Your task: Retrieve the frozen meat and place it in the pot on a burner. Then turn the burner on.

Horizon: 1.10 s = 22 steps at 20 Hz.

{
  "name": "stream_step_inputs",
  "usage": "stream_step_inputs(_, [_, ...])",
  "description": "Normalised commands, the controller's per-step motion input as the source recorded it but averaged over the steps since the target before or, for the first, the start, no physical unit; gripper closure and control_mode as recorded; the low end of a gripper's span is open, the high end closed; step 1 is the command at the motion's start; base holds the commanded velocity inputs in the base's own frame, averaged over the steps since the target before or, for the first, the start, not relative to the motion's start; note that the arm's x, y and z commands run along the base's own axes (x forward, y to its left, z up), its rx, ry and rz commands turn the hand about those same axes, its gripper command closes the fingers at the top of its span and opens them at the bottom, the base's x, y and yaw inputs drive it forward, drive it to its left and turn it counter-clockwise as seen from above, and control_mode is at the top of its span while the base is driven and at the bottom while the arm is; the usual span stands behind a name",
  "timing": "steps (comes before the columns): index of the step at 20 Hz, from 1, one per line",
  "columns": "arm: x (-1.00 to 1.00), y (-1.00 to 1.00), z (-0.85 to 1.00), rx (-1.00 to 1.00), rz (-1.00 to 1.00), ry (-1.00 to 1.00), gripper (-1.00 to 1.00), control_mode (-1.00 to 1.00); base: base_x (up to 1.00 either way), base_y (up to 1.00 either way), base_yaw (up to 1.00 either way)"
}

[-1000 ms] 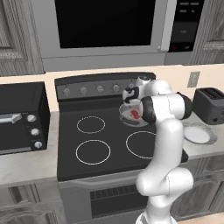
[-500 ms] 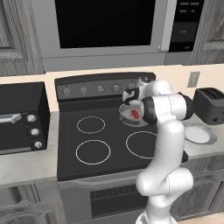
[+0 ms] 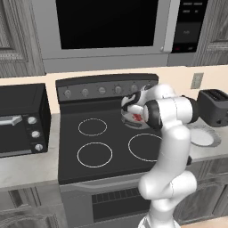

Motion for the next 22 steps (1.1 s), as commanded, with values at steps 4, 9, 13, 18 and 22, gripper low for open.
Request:
stream_step_inputs(4, [-0.26, -0.08, 0.43, 0.00, 0.00, -0.29, -1.00, -1.00, 0.00, 0.00, 0.00])
stream_step_inputs(9, [-0.28, -0.22, 0.49, 0.00, 0.00, -0.14, -1.00, -1.00, 0.00, 0.00, 0.00])
stream_step_inputs(13, [-0.05, -0.13, 0.05, 0.02, 0.00, 0.01, -1.00, -1.00, 0.00, 0.00, 0.00])
stream_step_inputs(18, [-0.20, -0.02, 0.00, 0.00, 0.00, 0.00, -1.00, -1.00, 0.00, 0.00, 0.00])
stream_step_inputs(22, [-0.59, -0.06, 0.12, 0.01, 0.01, -0.02, -1.00, -1.00, 0.00, 0.00, 0.00])
